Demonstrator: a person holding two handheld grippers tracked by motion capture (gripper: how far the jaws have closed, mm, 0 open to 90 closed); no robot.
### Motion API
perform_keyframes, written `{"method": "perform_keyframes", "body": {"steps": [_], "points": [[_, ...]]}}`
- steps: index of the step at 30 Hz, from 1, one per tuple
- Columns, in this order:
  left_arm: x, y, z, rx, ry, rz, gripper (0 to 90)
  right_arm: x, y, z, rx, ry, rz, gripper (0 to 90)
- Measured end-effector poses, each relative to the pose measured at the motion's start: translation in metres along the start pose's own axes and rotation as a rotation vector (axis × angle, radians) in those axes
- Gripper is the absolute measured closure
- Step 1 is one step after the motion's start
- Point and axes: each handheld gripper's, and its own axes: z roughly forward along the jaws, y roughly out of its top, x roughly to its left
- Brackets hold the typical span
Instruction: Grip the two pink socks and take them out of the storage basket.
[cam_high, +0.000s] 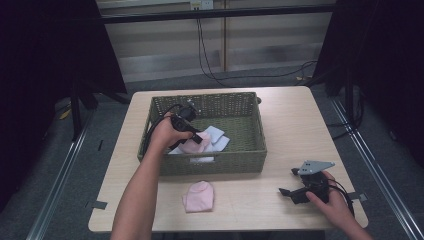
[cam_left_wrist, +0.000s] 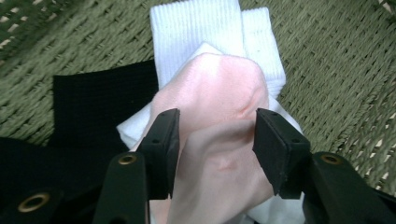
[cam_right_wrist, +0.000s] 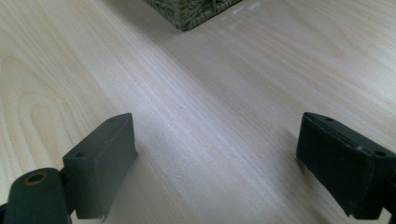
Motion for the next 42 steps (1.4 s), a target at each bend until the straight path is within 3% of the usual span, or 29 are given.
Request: {"method": "perform_keyframes", "body": {"steps": [4,7,10,14,21,23,26,27,28,34,38,42], "points": [[-0.002,-0.001,0.01,0.027,0.023,0.024,52.0,0.0,0.0,0.0,0.002,0.001,0.002,11.1],[-0.004,-0.001,0.017,0.068,0.031,0.046,62.7,0.0,0.0,0.0,0.002,0.001,0.002,11.1],[-0.005,0.002,0.017,0.092,0.034,0.031,82.0,0.0,0.0,0.0,0.001,0.002,0.0,11.1],[-0.006,0.005,0.009,0.097,0.033,0.013,85.9,0.0,0.0,0.0,0.002,0.003,0.002,11.1],[-0.007,0.007,-0.017,0.037,0.001,-0.024,86.3,0.0,0.0,0.0,0.002,0.002,0.002,11.1],[-0.006,0.006,-0.019,0.036,0.017,-0.028,86.3,0.0,0.0,0.0,0.001,0.002,0.0,11.1],[-0.001,0.002,-0.017,-0.027,0.035,-0.034,83.5,0.0,0.0,0.0,0.0,0.001,-0.003,11.0],[0.0,0.001,-0.014,-0.043,0.046,-0.05,77.1,0.0,0.0,0.0,0.001,0.002,0.0,11.1],[0.002,-0.001,-0.01,-0.04,0.038,-0.046,71.5,0.0,0.0,0.0,0.001,0.002,-0.001,11.1],[0.01,-0.006,0.002,-0.036,0.091,-0.058,44.4,0.0,0.0,0.0,0.001,0.002,0.0,11.1],[0.012,-0.008,0.007,-0.008,0.079,-0.062,44.6,0.0,0.0,0.0,0.002,0.002,0.001,11.1],[0.015,-0.01,0.01,0.022,0.034,-0.101,65.6,0.0,0.0,0.0,0.001,0.002,0.0,11.1]]}}
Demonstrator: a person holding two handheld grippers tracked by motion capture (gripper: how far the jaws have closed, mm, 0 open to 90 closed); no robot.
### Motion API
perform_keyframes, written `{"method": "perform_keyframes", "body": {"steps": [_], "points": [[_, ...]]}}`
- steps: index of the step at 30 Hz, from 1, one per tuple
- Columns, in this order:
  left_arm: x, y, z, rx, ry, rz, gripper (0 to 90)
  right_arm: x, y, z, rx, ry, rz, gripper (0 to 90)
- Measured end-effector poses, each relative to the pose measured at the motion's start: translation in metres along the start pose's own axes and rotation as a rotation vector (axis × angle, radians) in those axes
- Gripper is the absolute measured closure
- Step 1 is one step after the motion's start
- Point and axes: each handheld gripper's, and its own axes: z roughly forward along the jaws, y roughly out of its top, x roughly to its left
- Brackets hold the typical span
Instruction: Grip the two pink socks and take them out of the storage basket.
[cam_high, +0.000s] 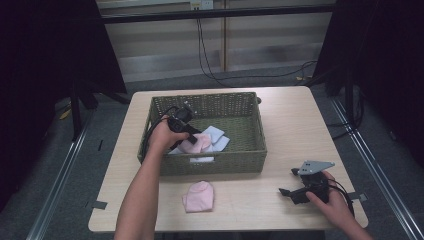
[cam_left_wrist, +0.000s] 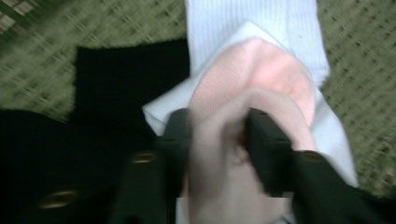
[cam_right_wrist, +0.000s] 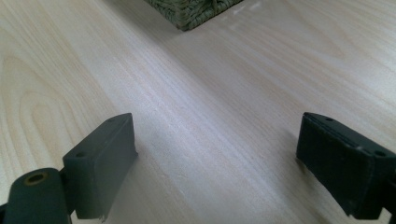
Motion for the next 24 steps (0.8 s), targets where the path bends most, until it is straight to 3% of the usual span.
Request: {"method": "perform_keyframes", "body": {"steps": [1,2,4,12,17,24], "points": [[0.001,0.0,0.0,0.031,-0.005,-0.008,69.5,0.0,0.0,0.0,0.0,0.0,0.0,11.1],[0.001,0.0,-0.001,0.04,-0.007,-0.02,79.0,0.0,0.0,0.0,0.002,-0.001,0.0,11.1],[0.002,-0.001,-0.003,0.039,-0.019,-0.041,82.0,0.0,0.0,0.0,0.002,-0.001,-0.001,11.1],[0.002,-0.002,-0.031,-0.009,-0.046,-0.067,83.4,0.0,0.0,0.0,0.002,-0.001,0.001,11.1],[-0.005,0.002,-0.057,-0.033,-0.073,-0.048,83.3,0.0,0.0,0.0,0.0,-0.001,-0.001,11.1],[-0.014,0.008,-0.085,-0.036,-0.072,-0.042,83.3,0.0,0.0,0.0,0.001,-0.001,0.002,11.1]]}}
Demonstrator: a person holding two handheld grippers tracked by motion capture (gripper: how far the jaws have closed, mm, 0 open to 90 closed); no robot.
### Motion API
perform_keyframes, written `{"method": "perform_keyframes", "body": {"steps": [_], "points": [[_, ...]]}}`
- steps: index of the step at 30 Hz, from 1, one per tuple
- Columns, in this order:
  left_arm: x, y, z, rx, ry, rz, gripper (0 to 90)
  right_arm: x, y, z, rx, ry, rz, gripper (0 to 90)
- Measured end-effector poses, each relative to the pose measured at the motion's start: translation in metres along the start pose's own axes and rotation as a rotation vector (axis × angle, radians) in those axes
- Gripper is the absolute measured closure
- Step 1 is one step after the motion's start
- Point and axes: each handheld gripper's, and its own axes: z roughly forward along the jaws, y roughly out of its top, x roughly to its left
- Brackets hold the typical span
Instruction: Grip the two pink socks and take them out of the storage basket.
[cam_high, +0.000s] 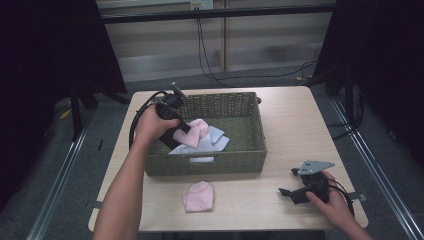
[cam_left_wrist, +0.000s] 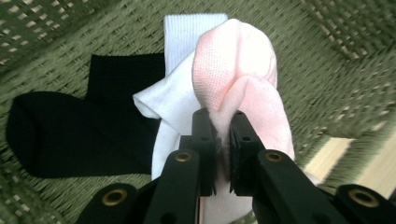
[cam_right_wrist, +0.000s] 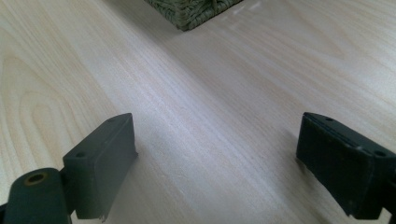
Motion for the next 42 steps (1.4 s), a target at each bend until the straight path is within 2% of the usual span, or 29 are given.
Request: {"method": "perform_keyframes", "body": {"steps": [5,9,16,17,23,33,42], "points": [[-0.008,0.002,-0.013,-0.006,-0.014,0.002,83.1,0.0,0.0,0.0,0.0,0.0,-0.002,11.1],[-0.017,0.003,-0.023,-0.014,-0.036,0.027,83.0,0.0,0.0,0.0,0.0,0.0,-0.002,11.1],[-0.031,0.006,-0.037,0.006,-0.065,0.054,83.0,0.0,0.0,0.0,0.0,0.0,-0.002,11.1],[-0.034,0.006,-0.039,0.018,-0.069,0.069,83.0,0.0,0.0,0.0,0.0,0.0,-0.002,11.1],[-0.046,0.006,-0.045,0.028,-0.098,0.114,83.0,0.0,0.0,0.0,0.0,0.0,-0.002,11.1],[-0.067,0.004,-0.052,0.038,-0.1,0.187,82.9,0.0,0.0,0.0,0.0,-0.001,-0.001,11.1],[-0.077,0.0,-0.049,0.061,-0.116,0.219,82.9,0.0,0.0,0.0,0.0,-0.001,-0.002,11.1]]}}
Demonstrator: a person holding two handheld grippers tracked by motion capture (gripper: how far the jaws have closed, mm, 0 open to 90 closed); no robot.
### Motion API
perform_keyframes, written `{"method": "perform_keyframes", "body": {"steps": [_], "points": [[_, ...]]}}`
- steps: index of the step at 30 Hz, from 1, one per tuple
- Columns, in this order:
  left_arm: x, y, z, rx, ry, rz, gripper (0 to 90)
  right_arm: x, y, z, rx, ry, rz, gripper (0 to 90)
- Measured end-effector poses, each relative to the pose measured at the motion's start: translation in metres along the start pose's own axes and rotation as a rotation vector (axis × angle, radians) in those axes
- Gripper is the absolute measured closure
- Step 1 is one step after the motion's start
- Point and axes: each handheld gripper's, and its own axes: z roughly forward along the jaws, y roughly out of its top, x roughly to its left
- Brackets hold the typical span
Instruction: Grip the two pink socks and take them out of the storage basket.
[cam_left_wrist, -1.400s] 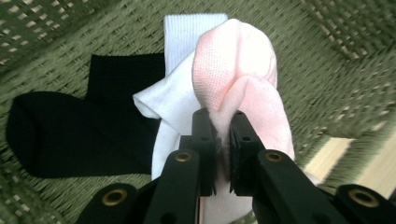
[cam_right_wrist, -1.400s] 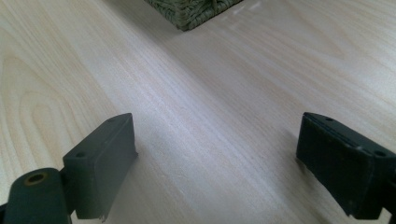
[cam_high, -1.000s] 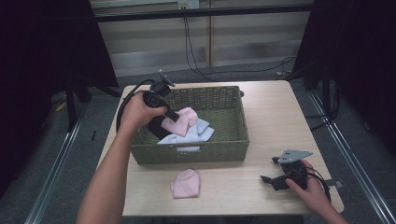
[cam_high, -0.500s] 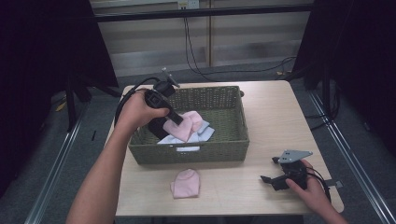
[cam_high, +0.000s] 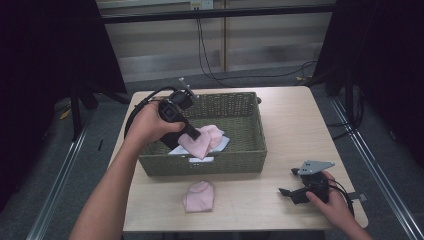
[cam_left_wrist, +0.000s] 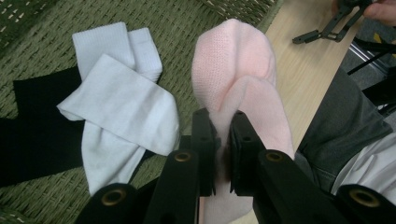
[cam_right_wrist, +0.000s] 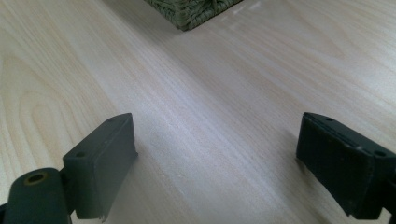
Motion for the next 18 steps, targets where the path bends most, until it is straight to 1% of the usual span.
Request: {"method": "perform_keyframes", "body": {"steps": [1,2,3,5,7,9,11,12,13,14,16,17,18], "points": [[-0.002,-0.001,0.002,-0.01,0.002,0.003,82.9,0.0,0.0,0.0,-0.001,0.0,-0.002,11.1],[-0.003,-0.001,0.003,-0.008,0.001,0.003,82.9,0.0,0.0,0.0,-0.001,0.0,-0.002,11.1],[-0.005,-0.001,0.004,0.002,-0.006,0.017,82.8,0.0,0.0,0.0,-0.001,0.0,-0.002,11.1],[-0.008,-0.001,0.005,0.002,-0.004,0.029,82.9,0.0,0.0,0.0,0.001,0.0,0.0,11.1],[-0.012,-0.002,0.007,0.002,-0.009,0.031,82.9,0.0,0.0,0.0,0.001,0.0,0.0,11.1],[-0.014,-0.002,0.009,0.011,-0.013,0.049,82.9,0.0,0.0,0.0,0.001,0.0,0.0,11.1],[-0.017,-0.004,0.013,0.004,-0.015,0.046,82.8,0.0,0.0,0.0,0.001,0.0,0.0,11.1],[-0.017,-0.004,0.014,0.015,-0.019,0.061,82.7,0.0,0.0,0.0,0.001,0.0,0.0,11.1],[-0.019,-0.005,0.016,0.006,-0.016,0.058,82.7,0.0,0.0,0.0,0.001,0.0,0.0,11.1],[-0.019,-0.005,0.017,0.012,-0.02,0.062,82.7,0.0,0.0,0.0,0.001,0.0,0.0,11.1],[-0.022,-0.007,0.02,0.005,-0.022,0.066,82.6,0.0,0.0,0.0,0.002,0.001,-0.003,11.1],[-0.023,-0.007,0.02,0.017,-0.028,0.074,82.6,0.0,0.0,0.0,0.002,0.001,-0.003,11.1],[-0.024,-0.007,0.021,0.012,-0.029,0.08,82.6,0.0,0.0,0.0,0.002,0.001,-0.003,11.1]]}}
